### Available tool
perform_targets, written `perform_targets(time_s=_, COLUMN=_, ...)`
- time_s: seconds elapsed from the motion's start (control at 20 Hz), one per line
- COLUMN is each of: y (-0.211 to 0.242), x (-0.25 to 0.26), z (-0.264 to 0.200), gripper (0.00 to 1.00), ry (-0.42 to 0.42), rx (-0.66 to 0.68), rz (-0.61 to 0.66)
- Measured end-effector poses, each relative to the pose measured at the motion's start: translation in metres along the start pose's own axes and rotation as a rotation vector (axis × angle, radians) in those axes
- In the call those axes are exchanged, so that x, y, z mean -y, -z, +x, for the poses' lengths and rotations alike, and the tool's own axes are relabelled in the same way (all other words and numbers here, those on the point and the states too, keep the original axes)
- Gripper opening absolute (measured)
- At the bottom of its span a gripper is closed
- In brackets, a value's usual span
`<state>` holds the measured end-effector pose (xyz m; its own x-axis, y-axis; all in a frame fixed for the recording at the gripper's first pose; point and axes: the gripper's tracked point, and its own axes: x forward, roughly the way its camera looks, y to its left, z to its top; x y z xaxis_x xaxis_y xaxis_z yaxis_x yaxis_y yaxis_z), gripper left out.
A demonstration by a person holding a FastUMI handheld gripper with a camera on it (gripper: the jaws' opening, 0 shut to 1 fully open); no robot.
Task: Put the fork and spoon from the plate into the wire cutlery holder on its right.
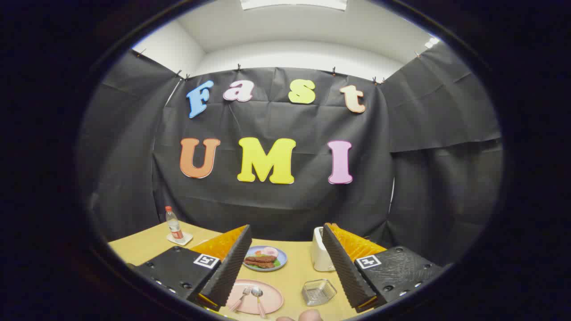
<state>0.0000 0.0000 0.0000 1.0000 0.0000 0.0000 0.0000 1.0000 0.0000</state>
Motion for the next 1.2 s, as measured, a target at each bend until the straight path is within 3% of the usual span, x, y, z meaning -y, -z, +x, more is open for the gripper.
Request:
perform_targets(time_s=0.75, y=0.017, x=-0.017, z=0.0, gripper=0.95, ry=-0.054, rx=-0.063, rz=0.0)
perform_targets(time_s=1.0, y=0.041, x=-0.034, z=-0.004, gripper=0.95, ry=-0.126, rx=-0.149, rz=-0.032)
perform_targets(time_s=1.2, y=0.092, x=-0.044, z=0.001, gripper=0.95, ry=-0.164, rx=-0.303, rz=-0.078)
